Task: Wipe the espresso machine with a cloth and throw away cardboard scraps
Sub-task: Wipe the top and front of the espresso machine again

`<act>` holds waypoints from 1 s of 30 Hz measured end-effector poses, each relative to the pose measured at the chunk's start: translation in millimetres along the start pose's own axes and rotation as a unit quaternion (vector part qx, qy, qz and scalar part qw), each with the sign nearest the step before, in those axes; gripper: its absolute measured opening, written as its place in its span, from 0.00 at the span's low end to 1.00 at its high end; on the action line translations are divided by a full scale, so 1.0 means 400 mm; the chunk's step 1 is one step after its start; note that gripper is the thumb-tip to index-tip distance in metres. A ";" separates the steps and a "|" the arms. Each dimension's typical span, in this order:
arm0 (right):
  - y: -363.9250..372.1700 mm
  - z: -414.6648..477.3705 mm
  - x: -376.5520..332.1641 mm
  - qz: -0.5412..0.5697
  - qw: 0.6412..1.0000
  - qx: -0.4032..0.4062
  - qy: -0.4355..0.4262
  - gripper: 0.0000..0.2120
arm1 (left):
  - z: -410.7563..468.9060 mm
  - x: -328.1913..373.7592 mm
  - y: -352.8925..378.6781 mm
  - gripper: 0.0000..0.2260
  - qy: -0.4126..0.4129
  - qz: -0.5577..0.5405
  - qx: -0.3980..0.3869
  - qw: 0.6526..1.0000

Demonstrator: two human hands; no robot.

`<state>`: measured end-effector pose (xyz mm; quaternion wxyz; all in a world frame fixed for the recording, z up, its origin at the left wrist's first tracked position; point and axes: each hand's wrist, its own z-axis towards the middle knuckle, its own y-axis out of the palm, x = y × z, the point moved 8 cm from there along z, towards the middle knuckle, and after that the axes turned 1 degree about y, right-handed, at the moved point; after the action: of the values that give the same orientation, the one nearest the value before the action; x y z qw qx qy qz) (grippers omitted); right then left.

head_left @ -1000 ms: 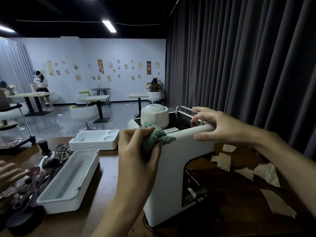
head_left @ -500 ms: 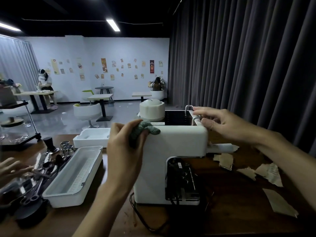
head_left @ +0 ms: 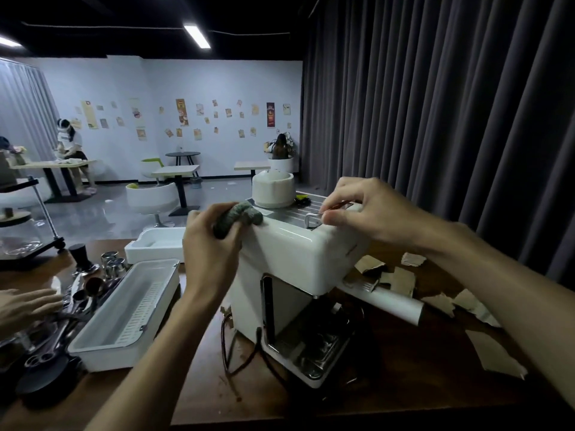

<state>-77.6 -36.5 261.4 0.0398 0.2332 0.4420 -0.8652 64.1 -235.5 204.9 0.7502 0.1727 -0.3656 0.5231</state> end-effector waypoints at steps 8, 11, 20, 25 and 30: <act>-0.028 0.017 0.054 -0.038 0.998 0.013 0.045 0.02 | -0.057 0.028 0.053 0.09 -0.011 -0.094 -0.041 0.995; -0.017 0.026 0.031 -0.031 0.999 0.034 0.027 0.08 | -0.027 0.017 0.046 0.08 -0.047 -0.140 -0.062 0.987; 0.049 0.053 -0.063 -0.047 0.995 0.089 -0.009 0.12 | -0.010 0.066 -0.015 0.09 -0.057 -0.221 -0.107 0.968; 0.083 0.077 -0.086 -0.053 0.989 0.140 -0.001 0.15 | -0.002 0.061 -0.077 0.13 -0.035 -0.186 -0.089 0.978; 0.095 0.083 -0.088 -0.033 0.989 0.144 0.012 0.14 | -0.029 0.080 -0.095 0.14 0.004 -0.131 -0.101 0.986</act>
<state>-48.0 -90.6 265.1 -0.0286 0.2321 0.3210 -0.9178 108.8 -221.8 225.2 0.8271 0.1400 -0.3881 0.3817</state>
